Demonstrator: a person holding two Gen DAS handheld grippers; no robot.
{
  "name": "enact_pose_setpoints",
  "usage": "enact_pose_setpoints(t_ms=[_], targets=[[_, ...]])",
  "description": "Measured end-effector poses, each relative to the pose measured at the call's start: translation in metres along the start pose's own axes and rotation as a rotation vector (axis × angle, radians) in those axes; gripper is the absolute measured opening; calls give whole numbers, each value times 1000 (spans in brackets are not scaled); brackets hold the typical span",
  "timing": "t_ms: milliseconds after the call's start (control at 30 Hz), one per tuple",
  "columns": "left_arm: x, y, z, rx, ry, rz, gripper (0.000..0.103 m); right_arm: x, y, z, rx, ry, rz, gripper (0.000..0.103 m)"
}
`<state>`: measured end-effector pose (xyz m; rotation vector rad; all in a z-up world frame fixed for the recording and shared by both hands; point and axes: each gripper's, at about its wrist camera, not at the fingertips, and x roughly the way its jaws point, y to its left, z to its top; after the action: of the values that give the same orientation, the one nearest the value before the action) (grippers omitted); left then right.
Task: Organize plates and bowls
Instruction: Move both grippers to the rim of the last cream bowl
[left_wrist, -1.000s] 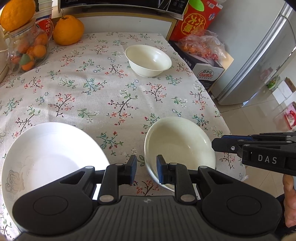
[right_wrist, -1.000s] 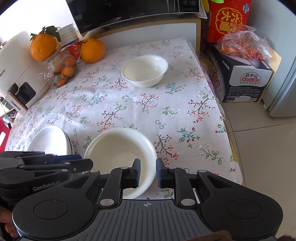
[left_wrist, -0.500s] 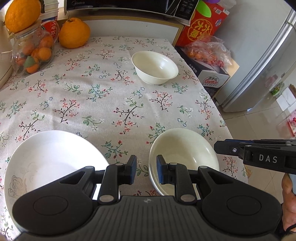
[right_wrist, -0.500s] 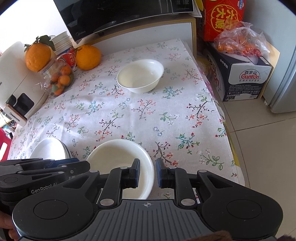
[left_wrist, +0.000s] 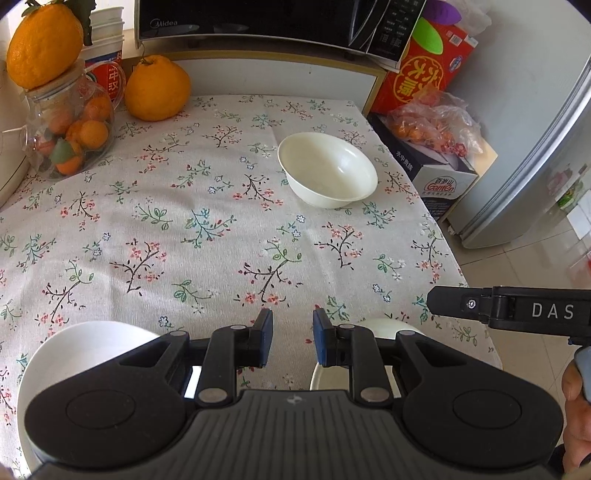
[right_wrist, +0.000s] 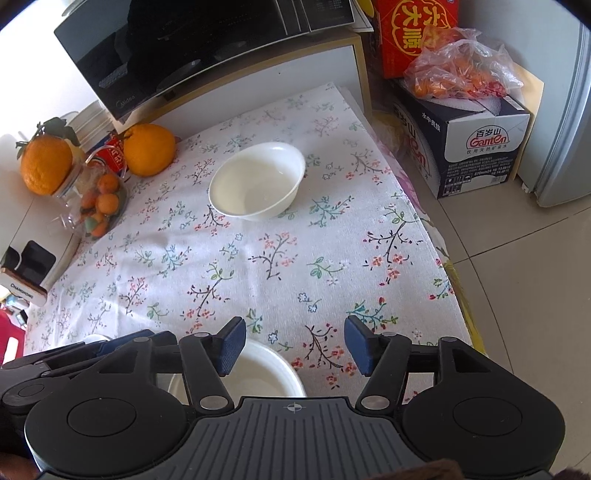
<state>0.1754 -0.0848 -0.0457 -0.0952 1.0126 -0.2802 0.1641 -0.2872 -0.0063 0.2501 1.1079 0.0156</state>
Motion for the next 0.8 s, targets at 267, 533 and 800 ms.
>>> enact_pose_setpoints(t_ms=[267, 533, 800], targets=[[17, 13, 35, -32, -39, 45, 37, 22, -1, 37, 75, 24, 15, 62], [38, 25, 74, -163, -106, -10, 52, 49, -25, 71, 264, 43, 62, 62], [71, 21, 87, -229, -74, -18, 49, 74, -36, 85, 416, 36, 131, 61]])
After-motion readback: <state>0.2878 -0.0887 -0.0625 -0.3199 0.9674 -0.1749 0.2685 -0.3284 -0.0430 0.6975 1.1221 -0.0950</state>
